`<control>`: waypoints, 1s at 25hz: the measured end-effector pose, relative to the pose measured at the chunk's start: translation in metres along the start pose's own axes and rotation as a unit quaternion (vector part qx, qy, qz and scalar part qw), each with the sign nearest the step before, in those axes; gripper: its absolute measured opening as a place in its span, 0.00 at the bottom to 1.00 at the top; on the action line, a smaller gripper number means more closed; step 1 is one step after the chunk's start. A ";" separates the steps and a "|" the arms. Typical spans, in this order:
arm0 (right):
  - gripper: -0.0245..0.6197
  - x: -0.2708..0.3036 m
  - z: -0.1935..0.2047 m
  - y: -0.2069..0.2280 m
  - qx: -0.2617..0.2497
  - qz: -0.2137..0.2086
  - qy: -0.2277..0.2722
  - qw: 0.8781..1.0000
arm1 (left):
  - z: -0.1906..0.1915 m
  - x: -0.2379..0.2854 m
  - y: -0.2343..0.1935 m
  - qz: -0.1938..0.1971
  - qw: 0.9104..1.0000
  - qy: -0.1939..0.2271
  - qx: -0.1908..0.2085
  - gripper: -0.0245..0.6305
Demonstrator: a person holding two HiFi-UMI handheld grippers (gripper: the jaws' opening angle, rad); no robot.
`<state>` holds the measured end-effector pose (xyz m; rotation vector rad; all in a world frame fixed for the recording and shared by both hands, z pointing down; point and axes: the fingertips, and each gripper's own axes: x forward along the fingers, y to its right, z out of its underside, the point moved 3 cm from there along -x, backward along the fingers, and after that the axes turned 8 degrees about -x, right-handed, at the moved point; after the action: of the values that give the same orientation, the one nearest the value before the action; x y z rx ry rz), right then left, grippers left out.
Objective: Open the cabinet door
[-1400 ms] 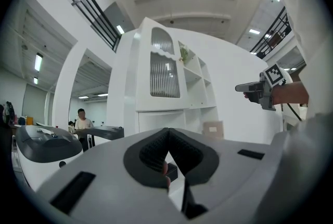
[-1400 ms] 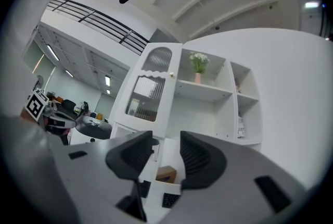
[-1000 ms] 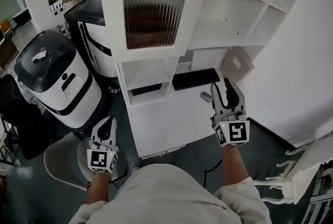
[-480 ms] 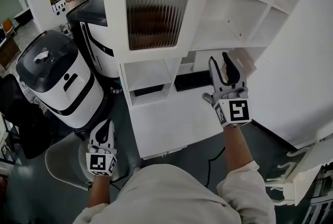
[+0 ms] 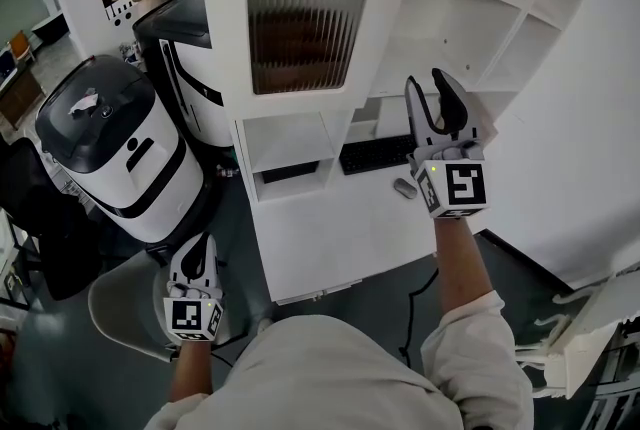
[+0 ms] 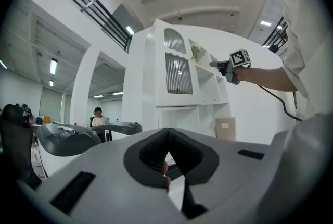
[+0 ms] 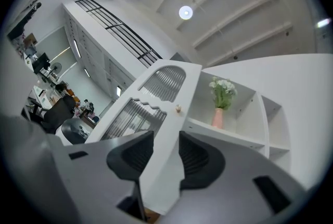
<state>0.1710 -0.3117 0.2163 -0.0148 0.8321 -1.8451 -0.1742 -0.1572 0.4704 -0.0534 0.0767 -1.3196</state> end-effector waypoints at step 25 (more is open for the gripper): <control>0.27 0.109 -0.027 0.026 -0.053 0.003 0.036 0.998 | 0.000 -0.043 -0.031 -0.079 0.997 0.001 0.002 0.04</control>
<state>0.1342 -0.3922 0.1420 -0.0141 0.9782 -1.8031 -0.2146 -0.1236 0.4746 -0.0554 0.0733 -1.4774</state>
